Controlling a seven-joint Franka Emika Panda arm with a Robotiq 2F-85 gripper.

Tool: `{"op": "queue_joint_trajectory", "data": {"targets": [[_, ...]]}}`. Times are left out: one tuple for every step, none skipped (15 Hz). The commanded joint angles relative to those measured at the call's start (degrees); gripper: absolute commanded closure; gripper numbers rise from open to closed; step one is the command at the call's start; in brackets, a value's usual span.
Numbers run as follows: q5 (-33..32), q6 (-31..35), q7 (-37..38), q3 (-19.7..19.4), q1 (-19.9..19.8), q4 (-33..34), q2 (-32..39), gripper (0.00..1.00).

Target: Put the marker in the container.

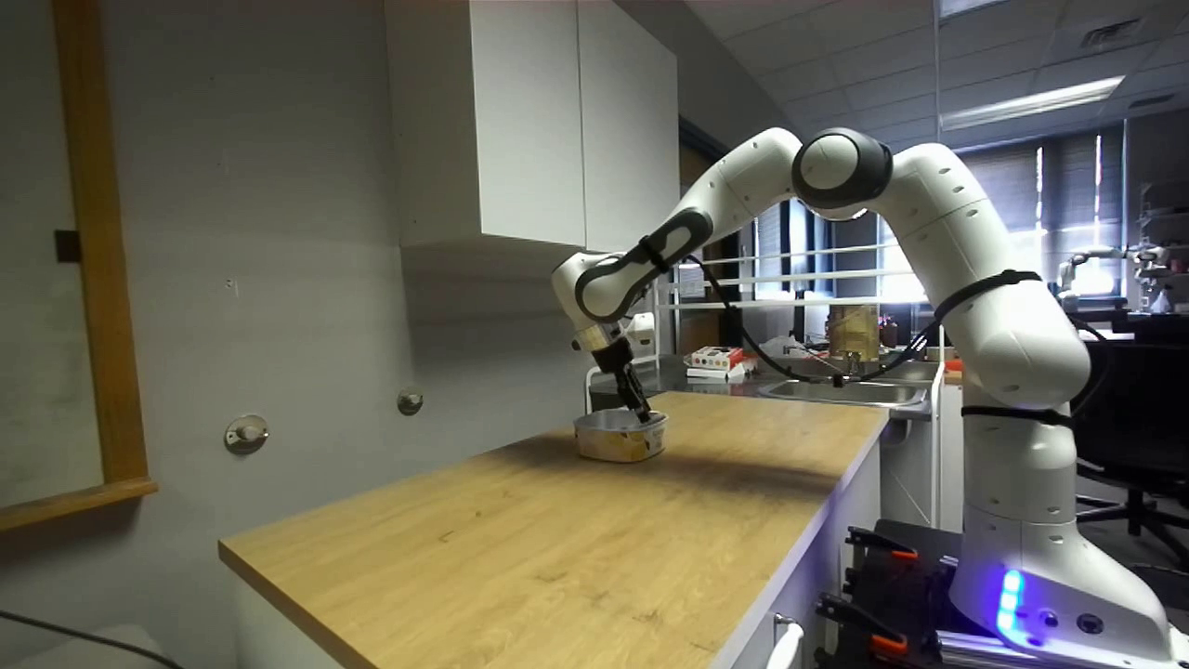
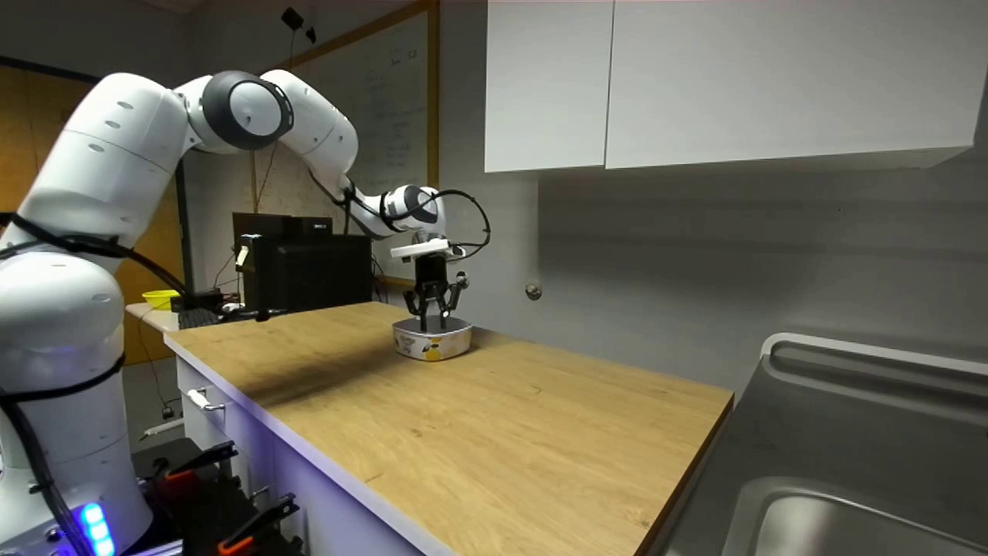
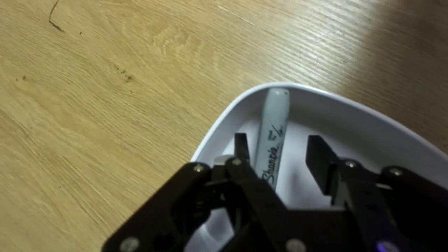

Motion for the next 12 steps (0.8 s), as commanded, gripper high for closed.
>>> {"op": "queue_joint_trajectory", "data": {"targets": [[0.8,-2.1,-1.0,-0.1,0.1,1.6,0.5,0.23],[1.1,-1.9,-1.0,0.0,0.0,0.6,-0.5,0.14],[1.3,-1.7,-1.0,0.1,-0.1,-0.7,-1.7,0.07],[2.0,-1.6,-1.2,0.2,-0.3,-1.8,-3.0,0.0],[2.5,-1.3,-1.2,0.3,-0.5,-3.0,-4.4,0.0],[3.5,-0.9,-1.4,0.5,-0.7,-4.9,-6.6,0.0],[4.3,-0.5,-1.6,0.6,-0.8,-6.6,-8.6,0.0],[5.4,0.2,-1.9,0.7,-1.0,-8.9,-11.2,0.0],[6.4,0.9,-2.3,0.8,-1.0,-11.8,-14.3,0.0],[7.4,1.4,-2.8,0.7,-1.1,-14.2,-17.0,0.0],[8.9,2.2,-3.4,0.7,-1.1,-17.2,-20.1,0.0],[10.2,2.9,-4.2,0.5,-1.1,-19.8,-23.0,0.0]]}}
